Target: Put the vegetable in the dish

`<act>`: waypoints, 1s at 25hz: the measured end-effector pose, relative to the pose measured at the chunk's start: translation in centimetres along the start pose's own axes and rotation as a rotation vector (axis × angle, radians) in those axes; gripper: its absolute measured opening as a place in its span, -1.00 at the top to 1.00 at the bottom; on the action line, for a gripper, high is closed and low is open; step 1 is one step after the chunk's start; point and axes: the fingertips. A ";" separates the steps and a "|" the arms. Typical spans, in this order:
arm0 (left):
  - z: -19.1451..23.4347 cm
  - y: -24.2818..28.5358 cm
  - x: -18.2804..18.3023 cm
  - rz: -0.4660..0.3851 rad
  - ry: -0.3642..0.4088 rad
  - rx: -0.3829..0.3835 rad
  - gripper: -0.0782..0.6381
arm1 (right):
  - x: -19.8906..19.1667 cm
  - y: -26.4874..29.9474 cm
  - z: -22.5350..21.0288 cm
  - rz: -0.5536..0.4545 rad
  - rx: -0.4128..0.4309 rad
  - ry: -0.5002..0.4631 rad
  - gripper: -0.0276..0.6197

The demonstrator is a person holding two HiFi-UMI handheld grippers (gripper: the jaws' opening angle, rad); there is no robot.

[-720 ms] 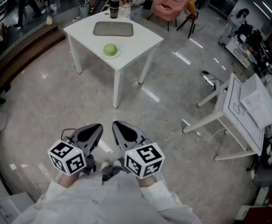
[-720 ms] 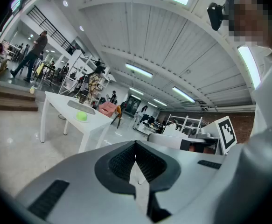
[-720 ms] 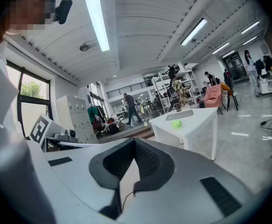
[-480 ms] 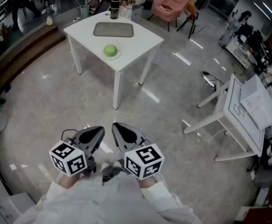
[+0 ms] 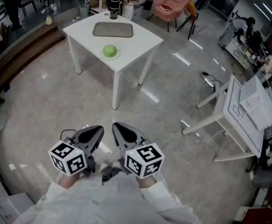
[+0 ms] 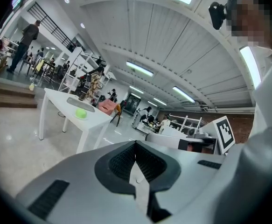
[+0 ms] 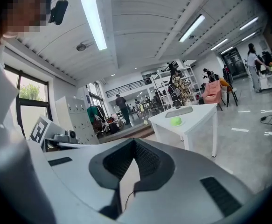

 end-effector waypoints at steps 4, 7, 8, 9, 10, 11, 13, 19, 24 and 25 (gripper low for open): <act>0.5 0.2 -0.4 0.014 -0.017 0.014 0.76 | -0.2 0.2 -0.5 0.002 -0.003 0.018 0.87; 1.2 0.3 -0.4 0.016 -0.022 0.039 0.76 | -0.4 0.5 -0.6 0.009 0.000 0.008 0.87; 1.4 0.4 -0.3 0.012 -0.022 0.041 0.76 | -0.4 0.7 -0.6 0.009 0.004 0.007 0.87; 1.5 0.4 -0.2 0.008 -0.024 0.043 0.76 | -0.4 0.8 -0.6 0.009 0.008 0.008 0.87; 1.6 0.5 -0.3 0.006 -0.027 0.047 0.76 | -0.5 0.7 -0.6 0.009 0.010 0.010 0.87; 1.6 0.6 -0.5 0.006 -0.030 0.050 0.76 | -0.5 0.6 -0.8 0.008 0.011 0.013 0.87; 1.4 1.0 -0.9 0.008 -0.033 0.050 0.76 | -0.6 0.4 -1.2 0.009 0.017 0.024 0.87; 0.7 2.4 -1.4 -0.020 -0.034 0.053 0.76 | -0.5 0.1 -2.6 0.031 0.048 0.025 0.87; 2.0 1.8 -1.2 -0.086 -0.027 0.170 0.76 | -1.3 -0.6 -3.2 0.063 0.080 0.025 0.87; 2.2 1.9 -1.3 -0.087 -0.031 0.177 0.76 | -1.4 -0.6 -3.5 0.064 0.078 0.027 0.87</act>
Point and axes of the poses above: the fingertips, and each gripper's own axes: y forward along the fingers, z to its left, x out of its top, and after that the axes turned 14 degrees about -z, right-handed
